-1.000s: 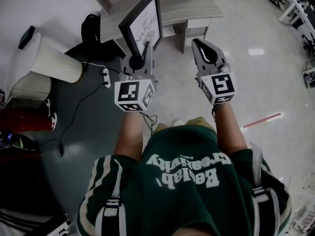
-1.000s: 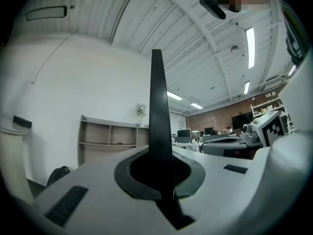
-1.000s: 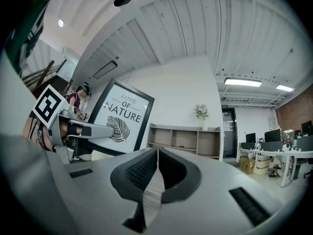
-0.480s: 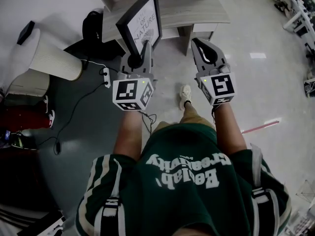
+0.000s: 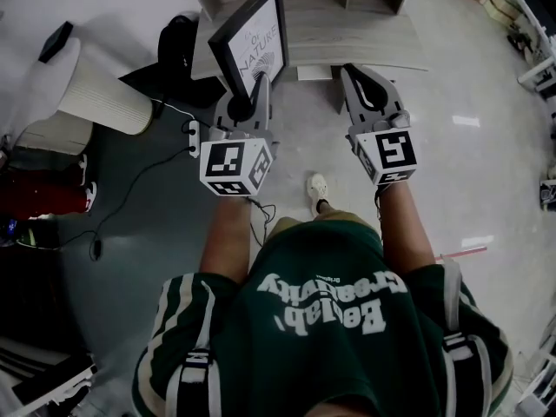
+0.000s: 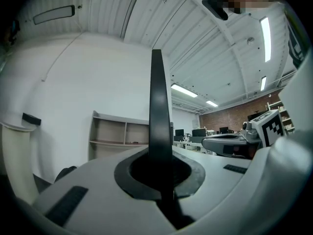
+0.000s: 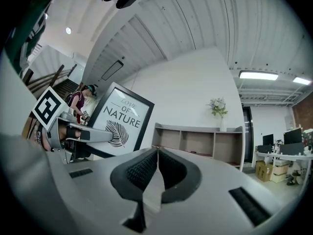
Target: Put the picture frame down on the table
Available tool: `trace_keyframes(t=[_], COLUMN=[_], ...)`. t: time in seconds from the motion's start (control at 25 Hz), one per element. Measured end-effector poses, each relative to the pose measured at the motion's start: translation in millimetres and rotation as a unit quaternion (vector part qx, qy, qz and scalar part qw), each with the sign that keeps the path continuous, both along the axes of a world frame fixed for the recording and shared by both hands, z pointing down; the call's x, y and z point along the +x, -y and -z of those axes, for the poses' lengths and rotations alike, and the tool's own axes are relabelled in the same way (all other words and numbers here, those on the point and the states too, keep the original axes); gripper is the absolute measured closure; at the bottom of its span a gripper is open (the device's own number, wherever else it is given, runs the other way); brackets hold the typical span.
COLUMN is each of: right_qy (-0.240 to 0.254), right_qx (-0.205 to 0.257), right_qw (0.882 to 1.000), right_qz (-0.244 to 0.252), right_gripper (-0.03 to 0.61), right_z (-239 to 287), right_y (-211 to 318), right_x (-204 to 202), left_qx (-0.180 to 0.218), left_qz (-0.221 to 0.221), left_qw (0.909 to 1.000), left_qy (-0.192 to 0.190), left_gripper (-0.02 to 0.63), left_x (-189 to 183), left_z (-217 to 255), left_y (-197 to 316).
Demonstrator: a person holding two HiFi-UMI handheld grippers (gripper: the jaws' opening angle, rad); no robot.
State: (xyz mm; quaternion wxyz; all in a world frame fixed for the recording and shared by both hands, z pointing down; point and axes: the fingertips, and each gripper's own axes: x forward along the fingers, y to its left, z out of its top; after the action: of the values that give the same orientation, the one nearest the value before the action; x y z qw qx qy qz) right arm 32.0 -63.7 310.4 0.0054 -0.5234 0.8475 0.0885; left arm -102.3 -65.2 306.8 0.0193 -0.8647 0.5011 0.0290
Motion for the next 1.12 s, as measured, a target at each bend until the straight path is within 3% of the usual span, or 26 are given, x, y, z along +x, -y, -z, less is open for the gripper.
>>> trace_keyframes(t=[0.52, 0.76, 1.12], right_qy=[-0.004, -0.014, -0.003], right_qx=[0.025, -0.006, -0.010], right_qw=[0.998, 0.997, 0.996], right_qz=[0.062, 0.081, 0.085], right_gripper=[0.541, 0.541, 0.541], right_z=[4, -2, -13], right_y=[2, 7, 18], right_x=[-1, 2, 8], left_qx=[0.022, -0.011, -0.015], left_qz=[0.055, 0.080, 0.096], left_qw=[0.9982, 0.9965, 0.9951], left_qy=[-0.003, -0.024, -0.018], left_gripper=[0.588, 0.588, 0.588], left_x=[6, 7, 4], left_z=[7, -3, -10], left_y=[-4, 0, 5])
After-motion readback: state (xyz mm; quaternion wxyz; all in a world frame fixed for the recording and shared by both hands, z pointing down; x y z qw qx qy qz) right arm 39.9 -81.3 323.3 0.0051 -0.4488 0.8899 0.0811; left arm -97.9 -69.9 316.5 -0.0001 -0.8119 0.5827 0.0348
